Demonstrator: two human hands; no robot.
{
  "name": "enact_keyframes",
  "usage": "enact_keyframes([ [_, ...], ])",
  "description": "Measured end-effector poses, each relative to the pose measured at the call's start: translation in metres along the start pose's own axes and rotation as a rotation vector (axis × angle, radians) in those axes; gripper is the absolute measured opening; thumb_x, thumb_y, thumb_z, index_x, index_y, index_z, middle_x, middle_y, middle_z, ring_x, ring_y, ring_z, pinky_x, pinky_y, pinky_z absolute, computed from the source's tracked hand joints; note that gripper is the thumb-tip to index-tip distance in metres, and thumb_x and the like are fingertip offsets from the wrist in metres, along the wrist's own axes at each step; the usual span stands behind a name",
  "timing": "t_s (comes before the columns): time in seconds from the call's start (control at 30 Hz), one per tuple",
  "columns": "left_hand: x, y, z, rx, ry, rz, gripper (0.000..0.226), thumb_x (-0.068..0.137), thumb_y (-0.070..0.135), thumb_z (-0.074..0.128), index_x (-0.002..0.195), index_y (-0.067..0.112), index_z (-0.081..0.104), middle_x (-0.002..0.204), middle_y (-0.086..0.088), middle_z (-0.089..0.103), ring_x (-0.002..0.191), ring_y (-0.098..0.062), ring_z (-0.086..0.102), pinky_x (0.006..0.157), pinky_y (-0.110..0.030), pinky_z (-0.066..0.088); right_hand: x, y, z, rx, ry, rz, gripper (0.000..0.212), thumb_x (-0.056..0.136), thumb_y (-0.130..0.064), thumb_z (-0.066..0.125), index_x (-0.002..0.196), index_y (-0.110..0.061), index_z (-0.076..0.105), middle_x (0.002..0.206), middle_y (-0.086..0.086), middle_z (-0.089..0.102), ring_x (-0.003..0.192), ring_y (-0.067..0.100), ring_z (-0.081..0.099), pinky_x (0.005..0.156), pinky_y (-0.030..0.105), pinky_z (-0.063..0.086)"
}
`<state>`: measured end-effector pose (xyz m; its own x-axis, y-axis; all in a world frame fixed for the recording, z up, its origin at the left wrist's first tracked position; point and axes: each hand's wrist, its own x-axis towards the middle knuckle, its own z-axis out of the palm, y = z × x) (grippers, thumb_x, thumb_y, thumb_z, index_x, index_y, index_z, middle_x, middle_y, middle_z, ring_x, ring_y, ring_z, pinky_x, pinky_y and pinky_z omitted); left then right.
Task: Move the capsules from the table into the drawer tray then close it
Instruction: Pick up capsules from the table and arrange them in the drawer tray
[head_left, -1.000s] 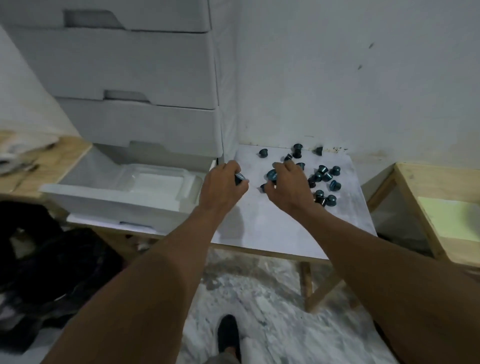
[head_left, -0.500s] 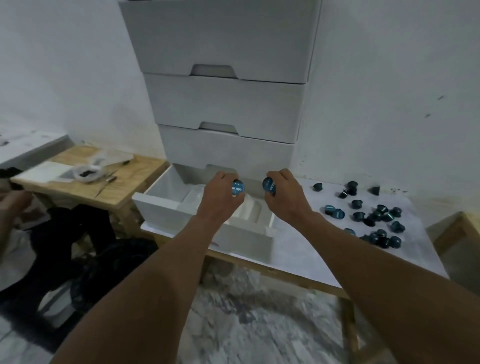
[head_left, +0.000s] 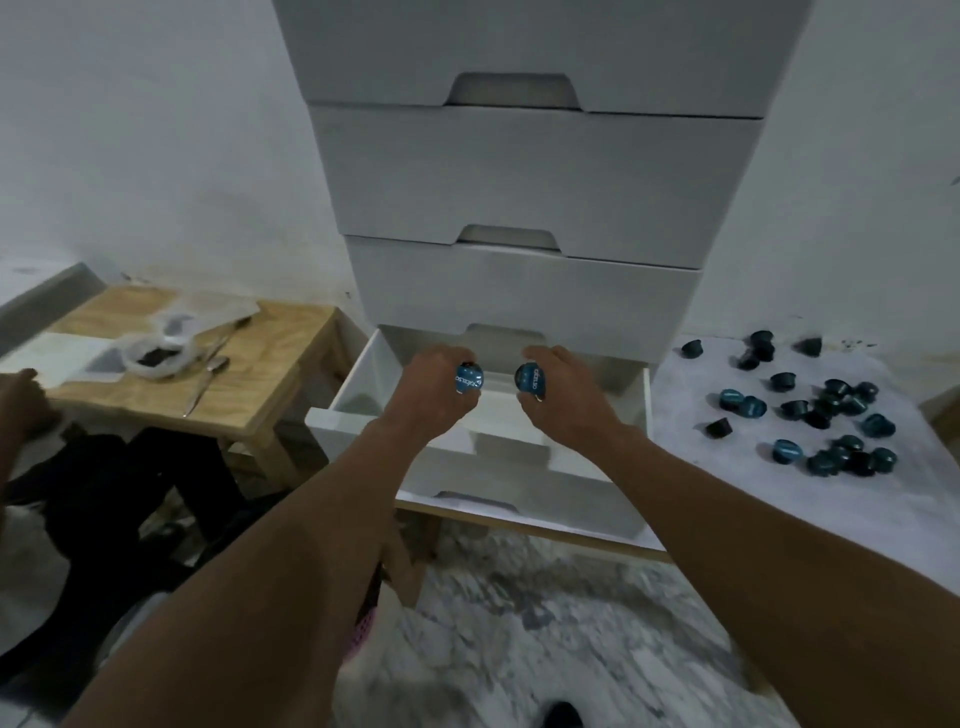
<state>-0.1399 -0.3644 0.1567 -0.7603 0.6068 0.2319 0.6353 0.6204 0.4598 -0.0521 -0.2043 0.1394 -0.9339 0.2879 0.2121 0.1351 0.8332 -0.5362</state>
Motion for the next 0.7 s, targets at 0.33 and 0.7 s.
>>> enact_keyframes([
  [0.33,0.057,-0.056,0.039,0.008,-0.381,-0.134,0.04,0.079,0.017,0.073,0.117,0.01,0.062,0.114,-0.008,0.064,0.103,-0.024,0.06,0.091,-0.029,0.045,0.066,0.043,0.068,-0.027,-0.284,0.047,0.033,0.075,-0.008,0.07,0.107,-0.01,0.062,0.102,0.01,0.061,0.096,0.026,0.056,0.081,0.032,0.044],
  [0.7,0.092,-0.103,0.086,0.067,-0.747,0.044,0.031,0.077,0.018,0.071,0.108,0.018,0.066,0.105,-0.004,0.067,0.093,-0.019,0.06,0.082,-0.029,0.051,0.082,0.064,0.106,-0.006,-0.446,0.233,0.044,0.077,-0.014,0.071,0.12,-0.015,0.061,0.118,0.01,0.062,0.107,0.025,0.056,0.091,0.029,0.043],
])
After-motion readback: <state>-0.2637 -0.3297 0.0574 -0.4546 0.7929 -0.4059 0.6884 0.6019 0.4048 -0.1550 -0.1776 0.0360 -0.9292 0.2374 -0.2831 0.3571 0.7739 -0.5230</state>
